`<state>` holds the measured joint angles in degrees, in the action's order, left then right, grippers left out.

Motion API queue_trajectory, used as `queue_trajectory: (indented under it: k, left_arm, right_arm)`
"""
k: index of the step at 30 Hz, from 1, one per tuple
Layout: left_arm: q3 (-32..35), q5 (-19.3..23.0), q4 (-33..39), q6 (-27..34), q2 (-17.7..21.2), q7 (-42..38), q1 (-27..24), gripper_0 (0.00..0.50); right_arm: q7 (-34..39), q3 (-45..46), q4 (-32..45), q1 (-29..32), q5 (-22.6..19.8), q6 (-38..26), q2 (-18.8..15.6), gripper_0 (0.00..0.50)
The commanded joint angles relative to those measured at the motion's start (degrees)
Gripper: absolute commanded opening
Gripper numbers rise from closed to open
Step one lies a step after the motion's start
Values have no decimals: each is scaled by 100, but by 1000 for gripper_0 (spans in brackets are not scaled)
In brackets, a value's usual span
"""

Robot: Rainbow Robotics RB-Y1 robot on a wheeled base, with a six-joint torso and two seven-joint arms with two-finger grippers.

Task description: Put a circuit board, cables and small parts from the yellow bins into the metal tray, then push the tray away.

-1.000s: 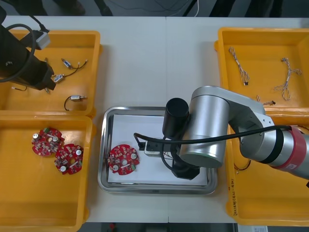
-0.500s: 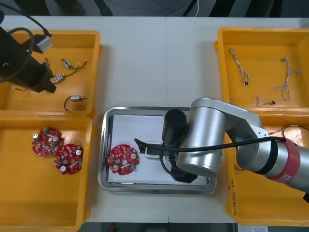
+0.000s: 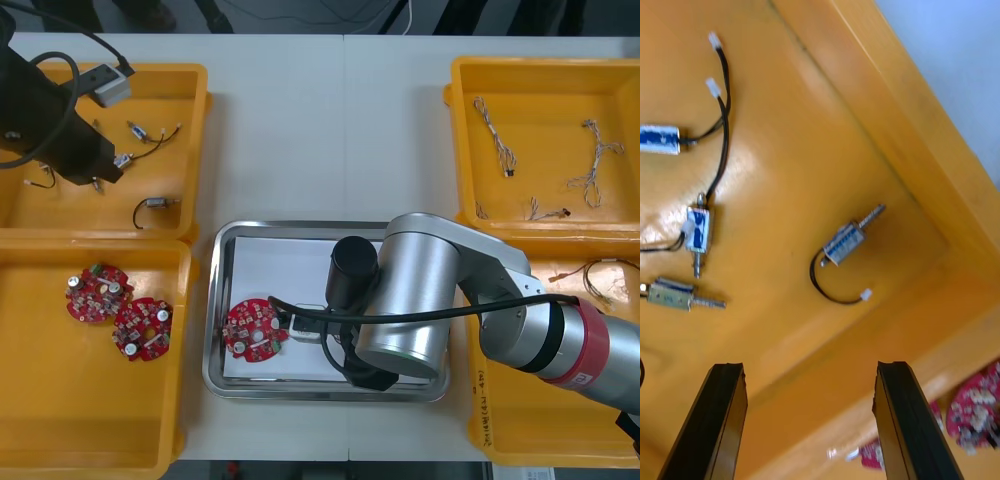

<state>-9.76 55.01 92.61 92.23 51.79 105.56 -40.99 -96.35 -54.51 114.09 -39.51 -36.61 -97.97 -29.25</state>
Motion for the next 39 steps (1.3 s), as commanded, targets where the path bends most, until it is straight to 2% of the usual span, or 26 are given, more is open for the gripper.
queue_trajectory:
  k: [1,7,14,19,31,33,35,36,37,39]
  left_arm:
    - [-246,229,-340,-539,244,1072,-295,500]
    - [-448,625,-797,-1084,244,1591,-295,500]
    - [-782,704,-824,-1603,244,1714,-269,500]
    - [-1037,721,-850,-2033,253,1723,-207,500]
    - [-1063,739,-850,-2499,323,1907,188,500]
    - [-1063,730,-850,-2552,323,1934,250,500]
    - [-1072,712,-850,-2622,323,1951,311,500]
    - [-1063,730,-850,-2657,323,1969,346,500]
    - [-1072,739,-841,-2701,323,1977,390,500]
    - [-1063,748,-850,-2772,315,1995,461,500]
  right_arm:
    - [151,-25,43,136,93,24,139,0]
    - [151,-25,43,215,225,33,139,0]
    - [160,-25,43,268,242,112,148,0]
    - [178,-25,43,382,418,208,148,0]
    - [195,-25,43,488,550,340,139,0]
    - [230,-25,43,488,567,340,130,51]
    - [248,-25,43,488,585,340,130,375]
    - [257,-25,43,470,585,340,130,484]
    - [283,-25,43,470,585,340,139,500]
    - [301,-25,43,470,603,340,139,500]
